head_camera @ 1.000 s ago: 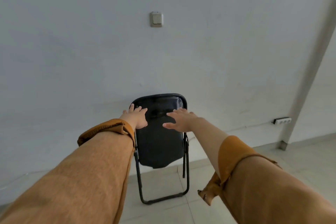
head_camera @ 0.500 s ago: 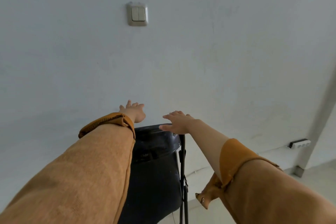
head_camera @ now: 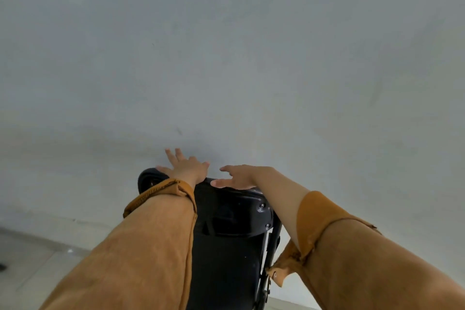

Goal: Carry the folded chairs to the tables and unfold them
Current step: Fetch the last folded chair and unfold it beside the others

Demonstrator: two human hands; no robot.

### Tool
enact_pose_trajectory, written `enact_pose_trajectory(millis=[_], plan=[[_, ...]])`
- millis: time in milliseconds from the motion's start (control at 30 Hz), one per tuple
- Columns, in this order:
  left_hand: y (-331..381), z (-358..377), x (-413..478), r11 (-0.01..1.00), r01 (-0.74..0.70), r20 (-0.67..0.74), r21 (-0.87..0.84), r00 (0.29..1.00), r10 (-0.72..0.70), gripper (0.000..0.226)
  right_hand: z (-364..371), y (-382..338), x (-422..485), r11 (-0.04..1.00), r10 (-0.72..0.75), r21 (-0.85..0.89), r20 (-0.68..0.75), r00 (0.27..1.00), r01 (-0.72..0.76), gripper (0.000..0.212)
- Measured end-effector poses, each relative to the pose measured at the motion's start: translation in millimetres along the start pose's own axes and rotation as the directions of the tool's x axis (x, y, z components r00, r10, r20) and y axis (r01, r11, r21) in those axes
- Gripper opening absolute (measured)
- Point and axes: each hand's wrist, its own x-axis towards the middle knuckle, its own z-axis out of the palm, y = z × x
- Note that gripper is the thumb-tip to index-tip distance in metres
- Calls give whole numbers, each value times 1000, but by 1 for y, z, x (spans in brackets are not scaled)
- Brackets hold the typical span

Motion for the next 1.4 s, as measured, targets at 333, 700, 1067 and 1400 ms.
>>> enact_pose_trajectory(millis=[333,700,1067,1400], plan=[[19,13,-16,692,482,59,-537,840,-539,76,8,15,13,969,-225,153,212,951,195,74],[-12,29,-67,329,376,146,-866,820,-553,98,30,-7,-17,958,-286,91,259,923,272,54],[-56,54,-149,202,266,24,-942,658,-752,89,84,-45,-81,899,-416,317,408,812,302,77],[-68,67,-169,204,212,-38,-956,601,-798,88,109,-39,-53,794,-461,607,568,682,30,91]])
